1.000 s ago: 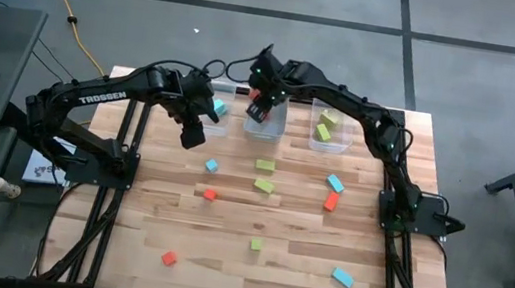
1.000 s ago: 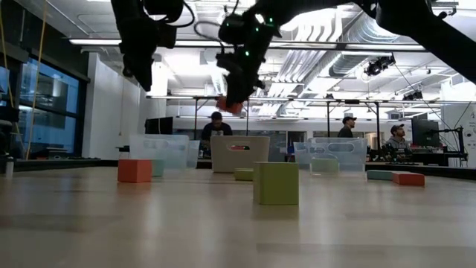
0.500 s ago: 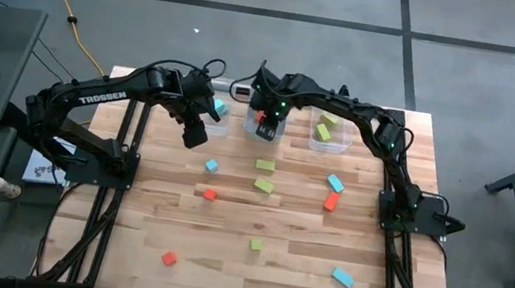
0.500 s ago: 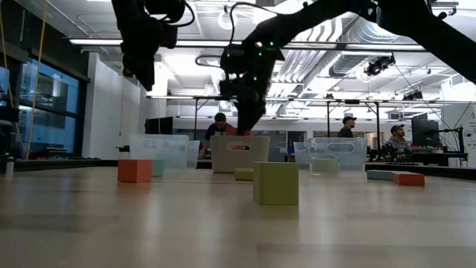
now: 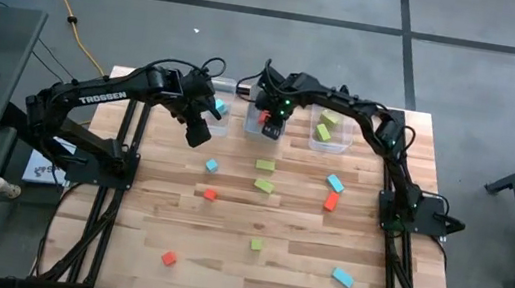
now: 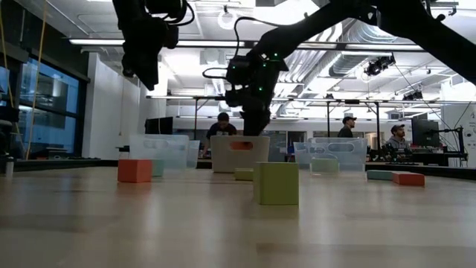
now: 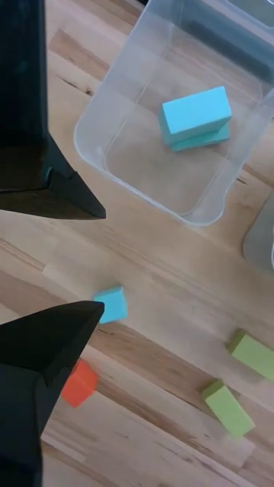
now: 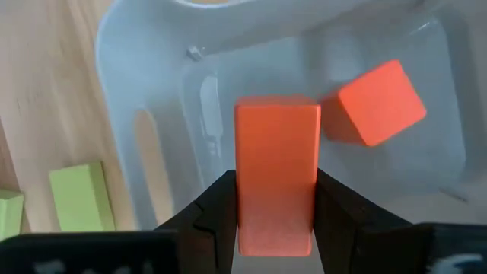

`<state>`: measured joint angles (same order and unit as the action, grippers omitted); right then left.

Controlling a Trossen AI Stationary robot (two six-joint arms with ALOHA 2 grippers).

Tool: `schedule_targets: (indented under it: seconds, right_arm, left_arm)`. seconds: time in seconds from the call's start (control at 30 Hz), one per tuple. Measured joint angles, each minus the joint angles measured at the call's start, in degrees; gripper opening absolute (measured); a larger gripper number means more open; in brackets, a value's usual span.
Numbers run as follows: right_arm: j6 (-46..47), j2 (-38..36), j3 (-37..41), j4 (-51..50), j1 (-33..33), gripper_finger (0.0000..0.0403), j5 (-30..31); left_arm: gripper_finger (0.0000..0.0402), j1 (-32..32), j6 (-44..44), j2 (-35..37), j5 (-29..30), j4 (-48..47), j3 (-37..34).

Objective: Sort & place blocks by color
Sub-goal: Put the large orange rectangular block into the gray bin

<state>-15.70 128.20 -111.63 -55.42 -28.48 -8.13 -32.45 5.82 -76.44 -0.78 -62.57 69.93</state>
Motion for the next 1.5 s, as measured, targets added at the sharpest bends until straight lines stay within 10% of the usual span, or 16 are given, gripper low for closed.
schedule_targets:
  seconds: [1.5]
  right_arm:
    - [4.89, 4.45, 0.04, 3.38, 0.0, 0.0114, -0.95]
  left_arm:
    - [0.0161, -0.02, 0.0, -0.04, 0.0, 0.07, 0.0]
